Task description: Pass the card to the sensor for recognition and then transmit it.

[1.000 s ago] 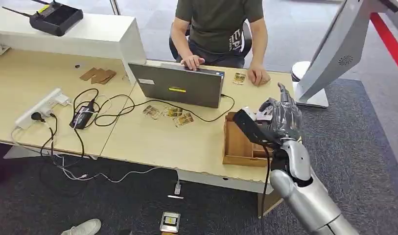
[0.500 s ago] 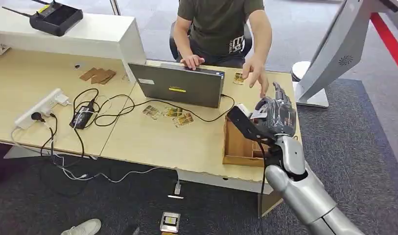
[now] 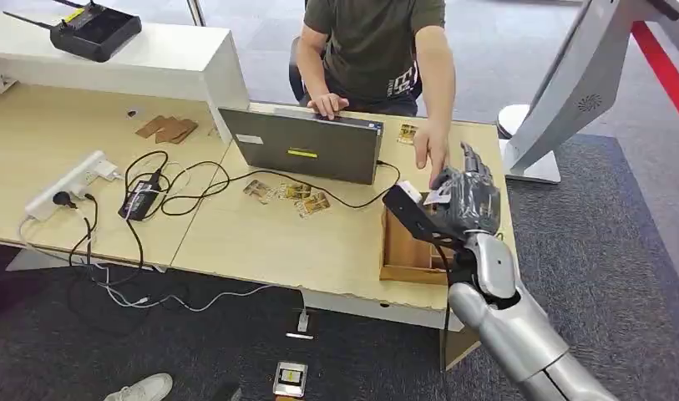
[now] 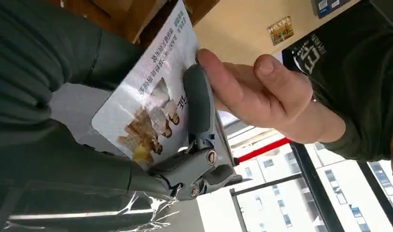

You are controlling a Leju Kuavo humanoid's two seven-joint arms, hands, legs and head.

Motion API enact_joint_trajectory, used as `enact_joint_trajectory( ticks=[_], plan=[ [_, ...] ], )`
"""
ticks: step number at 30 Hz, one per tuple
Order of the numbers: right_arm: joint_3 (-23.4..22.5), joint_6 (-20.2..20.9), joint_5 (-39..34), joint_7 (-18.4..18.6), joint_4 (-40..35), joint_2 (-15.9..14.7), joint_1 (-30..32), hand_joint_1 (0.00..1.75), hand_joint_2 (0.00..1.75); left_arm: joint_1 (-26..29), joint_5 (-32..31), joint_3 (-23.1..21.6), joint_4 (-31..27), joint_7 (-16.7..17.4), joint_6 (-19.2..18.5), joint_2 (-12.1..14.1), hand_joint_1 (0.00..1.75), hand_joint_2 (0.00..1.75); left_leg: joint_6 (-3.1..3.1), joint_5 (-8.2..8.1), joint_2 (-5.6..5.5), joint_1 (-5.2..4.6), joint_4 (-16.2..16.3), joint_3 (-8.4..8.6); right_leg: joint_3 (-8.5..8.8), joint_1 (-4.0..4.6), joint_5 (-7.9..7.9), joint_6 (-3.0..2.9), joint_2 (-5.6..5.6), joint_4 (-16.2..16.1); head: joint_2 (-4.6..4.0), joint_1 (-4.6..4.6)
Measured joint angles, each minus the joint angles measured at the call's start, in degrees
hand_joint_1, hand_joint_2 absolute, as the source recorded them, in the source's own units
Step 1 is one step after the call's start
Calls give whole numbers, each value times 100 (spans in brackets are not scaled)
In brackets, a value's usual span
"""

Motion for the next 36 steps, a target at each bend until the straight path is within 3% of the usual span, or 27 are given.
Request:
enact_joint_trajectory(
  ticks=[17,20,21,27,36],
  plan=[
    [-79,-269,125,83,-50,-7,71,0,175,17,-120,70,59,-2,-22,-17,0,175,0,0,1,0,0,2,0,0,0,0,0,-1,0,0],
    [-164,-302,627,208,-489,-177,282,0,175,77,-116,149,94,-100,-33,-17,0,175,0,-1,1,0,1,3,-2,0,0,0,0,-3,0,0],
    [-265,-286,951,275,-1146,-450,670,0,175,155,-74,249,127,-217,-48,-17,0,175,0,-2,1,0,1,3,-2,0,-1,0,0,-4,0,0],
    [-415,-52,1288,286,-1911,-802,1308,0,175,255,33,385,162,-363,-52,-15,0,175,0,-3,2,0,1,3,0,0,-1,0,0,-6,0,0],
    [-590,171,1515,-92,-2483,-1062,2188,0,175,395,208,581,205,-525,-48,-15,0,175,-1,-4,4,0,0,1,0,0,-2,0,0,-6,0,2]
  ],
)
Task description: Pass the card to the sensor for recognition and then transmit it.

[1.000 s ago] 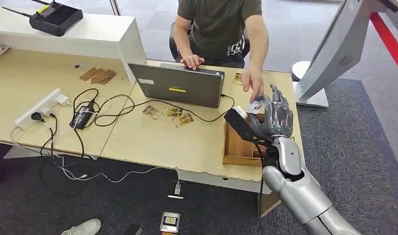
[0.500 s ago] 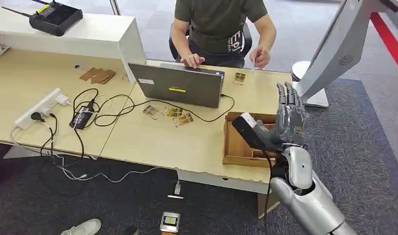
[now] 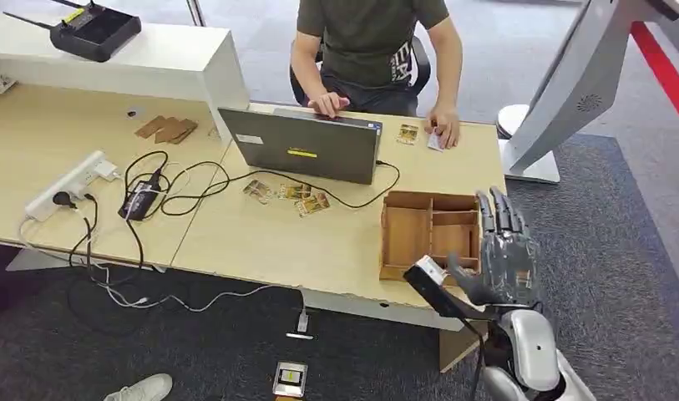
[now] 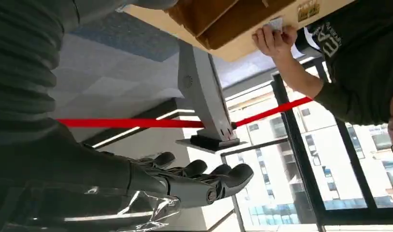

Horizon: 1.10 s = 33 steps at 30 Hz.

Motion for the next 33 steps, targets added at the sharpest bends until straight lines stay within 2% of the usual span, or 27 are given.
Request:
enact_joint_trajectory(
  ticks=[8,15,23,33],
  plan=[
    [4,422,-4,-87,309,-2,160,0,175,73,153,96,2,-20,116,0,0,175,0,0,-1,0,0,0,3,0,0,0,0,0,0,0],
    [48,544,-268,-79,920,96,113,0,175,122,286,144,2,-85,227,0,0,175,0,0,-2,0,0,-2,2,0,0,0,0,1,0,-2],
    [127,437,-494,-65,1775,286,-96,0,175,151,356,177,2,-101,271,0,0,175,0,1,-4,0,0,-2,2,0,0,0,0,1,0,0],
    [216,17,-483,-4,2632,551,-349,0,175,166,446,179,2,-116,302,0,0,175,0,1,-4,0,0,-1,2,0,0,0,0,2,0,-2]
  ],
)
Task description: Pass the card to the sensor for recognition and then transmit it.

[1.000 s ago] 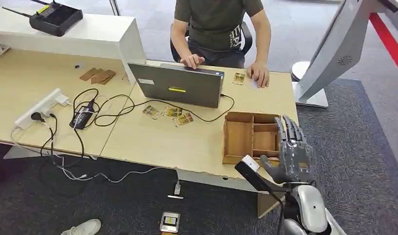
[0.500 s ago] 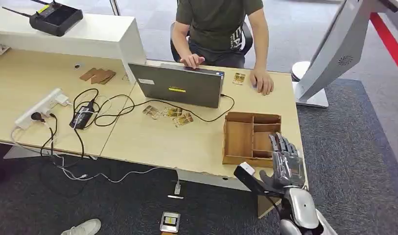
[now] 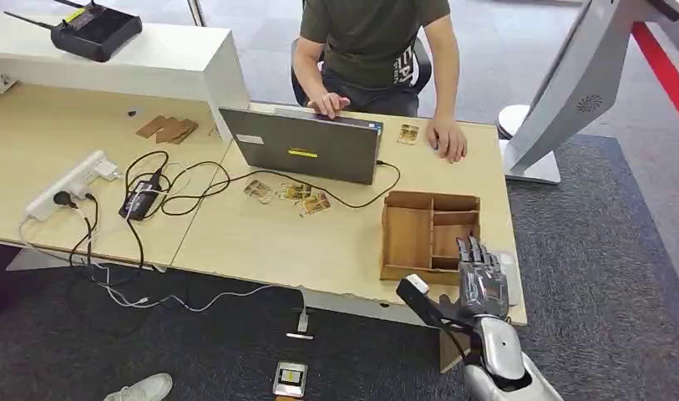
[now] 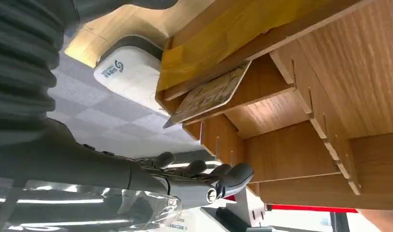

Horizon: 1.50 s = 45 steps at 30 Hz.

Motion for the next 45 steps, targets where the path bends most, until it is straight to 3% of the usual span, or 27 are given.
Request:
enact_joint_trajectory(
  ticks=[38,39,40,41,42,45],
  plan=[
    [256,-249,-13,310,164,-81,-169,0,175,13,310,-20,-2,50,15,33,0,175,0,0,2,0,0,1,0,0,0,0,0,0,0,0],
    [264,-249,-13,313,164,-85,-173,10,175,13,317,-22,-4,50,15,33,0,175,0,0,2,0,0,1,0,0,0,0,0,0,0,0],
    [273,-249,-13,310,164,-92,-176,82,175,13,321,-26,-4,50,15,35,0,175,0,0,2,0,0,1,0,0,0,0,0,0,0,0],
    [280,-251,-13,310,164,-96,-178,103,175,13,323,-28,-4,50,15,35,0,175,0,0,2,0,0,1,0,0,0,0,0,0,0,0],
    [286,-251,-13,310,164,-98,-180,150,175,13,323,-37,-4,50,15,35,0,175,0,0,2,0,0,1,0,0,0,0,0,0,0,0],
    [315,-247,-26,310,164,-107,-199,159,175,12,328,-83,-7,52,15,42,0,175,0,0,3,0,0,1,0,0,0,0,0,0,0,0]
  ],
)
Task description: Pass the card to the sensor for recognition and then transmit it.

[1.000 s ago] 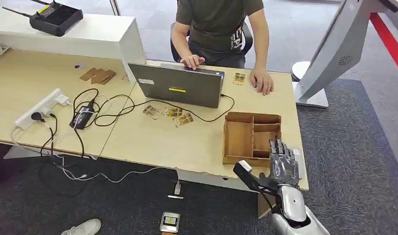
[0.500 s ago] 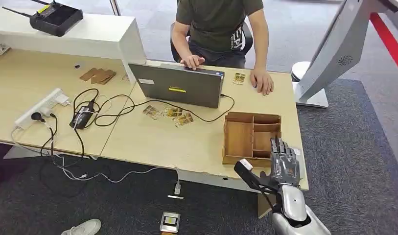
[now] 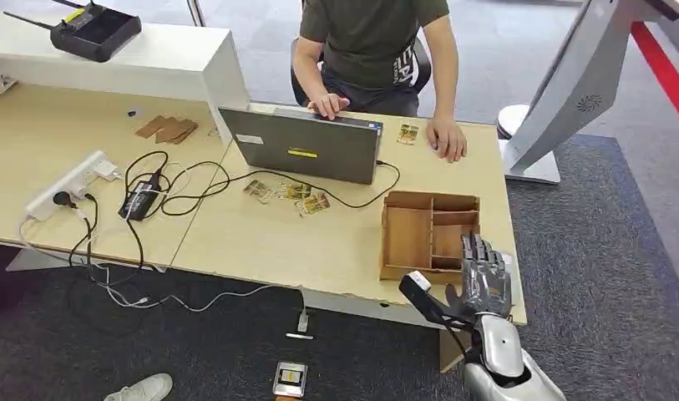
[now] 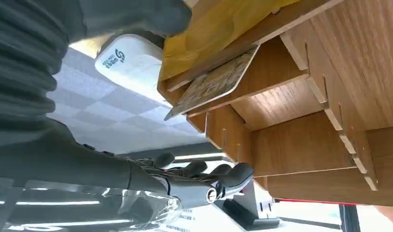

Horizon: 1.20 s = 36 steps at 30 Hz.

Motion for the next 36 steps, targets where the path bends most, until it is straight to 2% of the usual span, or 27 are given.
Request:
enact_joint_trajectory(
  ticks=[6,17,24,32,36],
  plan=[
    [50,11,-22,0,2,0,-20,168,175,0,4,-33,-11,2,0,7,0,175,0,0,0,0,0,0,0,0,0,0,0,0,0,0],
    [55,50,-94,15,0,9,-37,173,175,-2,22,-72,-17,0,-7,7,0,175,0,0,-1,0,0,0,1,0,0,0,0,0,0,0],
    [46,-245,-286,-105,28,92,-90,175,175,-7,50,-79,-20,0,-20,7,0,175,0,1,0,0,0,1,1,0,1,0,0,1,0,0],
    [-76,-446,-79,37,-518,31,-143,164,175,-14,109,-133,-17,-20,-42,7,0,175,0,1,1,0,0,3,1,0,1,0,0,1,0,0],
    [-188,-481,140,87,-951,-39,-123,164,175,-17,114,-181,-20,-20,-44,7,0,175,0,1,1,0,0,2,0,0,1,0,0,1,0,0]
  ],
)
